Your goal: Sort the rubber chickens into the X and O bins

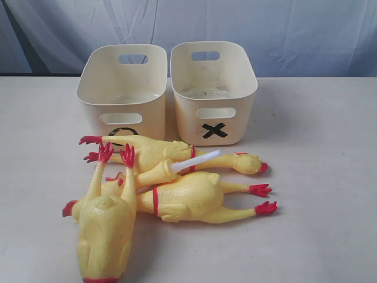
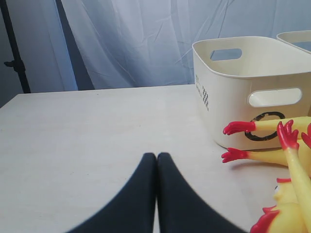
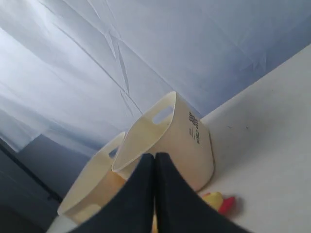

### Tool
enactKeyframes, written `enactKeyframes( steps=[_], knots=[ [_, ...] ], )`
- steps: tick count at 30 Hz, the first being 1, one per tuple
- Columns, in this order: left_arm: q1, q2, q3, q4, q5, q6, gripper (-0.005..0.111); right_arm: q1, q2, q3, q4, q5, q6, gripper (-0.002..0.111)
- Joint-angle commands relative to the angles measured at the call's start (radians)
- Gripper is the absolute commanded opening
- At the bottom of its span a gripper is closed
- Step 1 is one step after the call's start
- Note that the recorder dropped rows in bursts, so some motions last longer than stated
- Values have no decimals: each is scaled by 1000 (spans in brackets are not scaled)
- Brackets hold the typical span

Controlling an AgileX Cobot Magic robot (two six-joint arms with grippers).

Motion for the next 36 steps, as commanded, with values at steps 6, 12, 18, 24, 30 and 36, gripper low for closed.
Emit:
enactKeyframes(
  steps=[6, 12, 18, 24, 30, 36],
  knots=[
    [1, 5, -2, 0, -6, 0, 0, -3, -4, -191, -1, 246, -132, 0],
    [1, 5, -2, 0, -6, 0, 0, -3, 124, -394, -3, 511, -272, 0],
    [1, 5, -2, 0, -6, 0, 0, -3, 354, -542, -15, 710, -443, 0],
    [1, 5, -2, 0, -6, 0, 0, 1, 736, -666, -22, 774, -588, 0],
    [1, 5, -2, 0, -6, 0, 0, 135, 1081, -819, -39, 672, -910, 0],
    [1, 5, -2, 0, -6, 0, 0, 258, 1336, -940, -41, 530, -1250, 0]
  ],
)
